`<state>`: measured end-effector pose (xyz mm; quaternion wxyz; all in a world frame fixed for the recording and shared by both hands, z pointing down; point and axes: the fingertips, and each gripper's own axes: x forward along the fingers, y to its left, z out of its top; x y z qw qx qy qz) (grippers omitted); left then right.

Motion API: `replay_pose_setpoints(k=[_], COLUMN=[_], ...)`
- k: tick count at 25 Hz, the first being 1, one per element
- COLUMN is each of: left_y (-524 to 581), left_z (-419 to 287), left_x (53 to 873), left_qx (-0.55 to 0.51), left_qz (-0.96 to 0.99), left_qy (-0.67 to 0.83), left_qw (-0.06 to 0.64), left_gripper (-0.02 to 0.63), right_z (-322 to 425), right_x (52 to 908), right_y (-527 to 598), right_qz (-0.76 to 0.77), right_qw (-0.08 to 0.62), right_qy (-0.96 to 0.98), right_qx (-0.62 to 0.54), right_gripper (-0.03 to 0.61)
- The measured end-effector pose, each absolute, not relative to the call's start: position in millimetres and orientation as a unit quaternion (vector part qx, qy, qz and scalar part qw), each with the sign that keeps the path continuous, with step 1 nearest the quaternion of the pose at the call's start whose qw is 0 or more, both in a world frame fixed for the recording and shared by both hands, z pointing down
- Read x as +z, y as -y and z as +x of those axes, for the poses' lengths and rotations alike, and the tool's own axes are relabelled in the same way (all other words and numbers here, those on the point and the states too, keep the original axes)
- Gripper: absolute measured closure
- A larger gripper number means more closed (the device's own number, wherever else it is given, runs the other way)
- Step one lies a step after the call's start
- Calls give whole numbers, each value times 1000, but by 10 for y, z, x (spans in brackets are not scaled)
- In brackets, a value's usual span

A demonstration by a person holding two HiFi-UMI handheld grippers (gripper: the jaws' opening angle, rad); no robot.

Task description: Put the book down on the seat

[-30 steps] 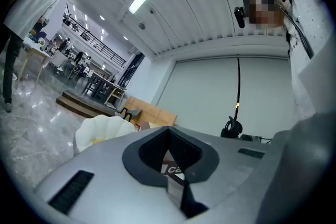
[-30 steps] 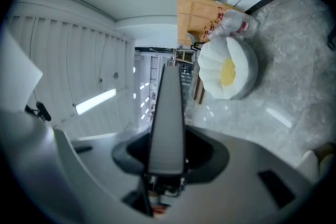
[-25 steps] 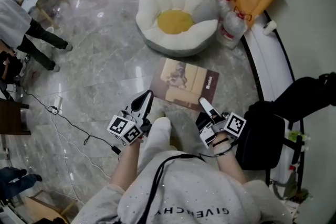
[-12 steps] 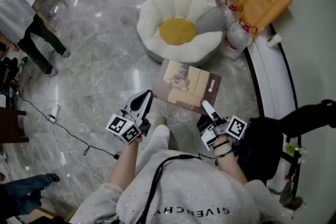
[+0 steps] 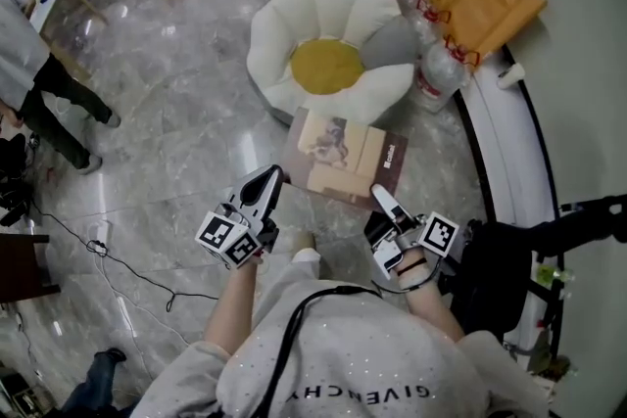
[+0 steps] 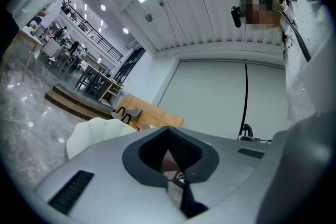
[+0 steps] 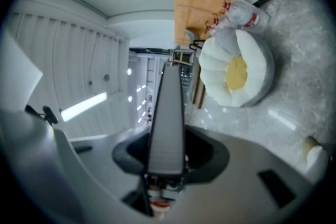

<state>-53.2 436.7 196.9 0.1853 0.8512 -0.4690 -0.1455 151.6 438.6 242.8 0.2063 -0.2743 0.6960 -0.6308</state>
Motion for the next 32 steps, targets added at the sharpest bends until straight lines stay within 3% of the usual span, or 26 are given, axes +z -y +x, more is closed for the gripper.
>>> replay_pose_setpoints(k=[16,32], left_y=[-3732,-2400], left_z=[-627,-918], left_x=[2150,2284], left_qx=[-149,-147], left_qz=[850,838], left_qy=[460,482], left_qw=[207,210], left_gripper=[591,591], right_z=[1447,1164], right_x=[2603,2755], right_y=[-3872,-2474], right_qz=[-289,-265], right_qw=[196,171], right_qy=[-688,-703], right_qx=[-637,-638], right_gripper=[423,423])
